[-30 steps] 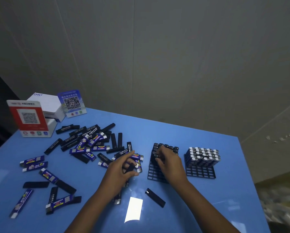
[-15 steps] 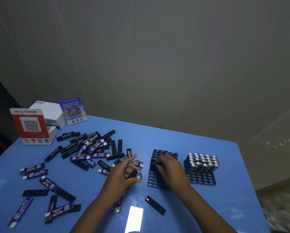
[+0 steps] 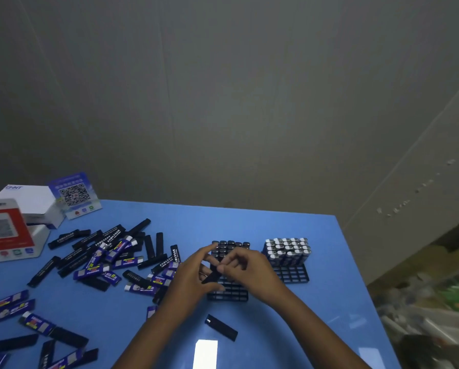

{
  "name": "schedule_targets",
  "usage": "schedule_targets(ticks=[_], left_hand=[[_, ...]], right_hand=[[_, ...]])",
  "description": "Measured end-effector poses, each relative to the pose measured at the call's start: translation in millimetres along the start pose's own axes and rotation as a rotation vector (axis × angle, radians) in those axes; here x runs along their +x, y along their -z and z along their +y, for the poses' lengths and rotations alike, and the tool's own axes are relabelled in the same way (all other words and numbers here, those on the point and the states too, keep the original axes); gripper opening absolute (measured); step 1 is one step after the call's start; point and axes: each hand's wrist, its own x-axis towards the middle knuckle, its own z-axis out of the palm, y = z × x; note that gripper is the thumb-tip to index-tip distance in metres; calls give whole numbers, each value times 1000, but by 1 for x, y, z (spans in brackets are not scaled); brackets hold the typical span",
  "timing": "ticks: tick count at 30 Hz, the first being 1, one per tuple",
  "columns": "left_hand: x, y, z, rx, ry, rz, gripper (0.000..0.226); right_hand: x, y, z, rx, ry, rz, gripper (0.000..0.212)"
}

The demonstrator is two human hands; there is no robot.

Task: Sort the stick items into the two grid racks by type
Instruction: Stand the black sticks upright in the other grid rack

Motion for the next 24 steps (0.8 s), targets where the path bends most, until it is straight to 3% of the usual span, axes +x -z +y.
schedule_targets(ticks=[12, 17, 21, 24], left_hand=[[-1, 3, -7, 114, -18, -16, 85], [-8, 37, -10, 395, 82, -17, 86], [-11, 51, -9, 629, 86, 44, 81], [-12, 53, -9, 680, 77, 68, 76]], right_hand=[[-3, 9, 16, 8, -40, -15, 8], [-1, 14, 25, 127, -162, 23, 3], [-2, 11, 29, 258, -208, -16, 20], [-2, 7, 30, 199, -141, -66, 53]])
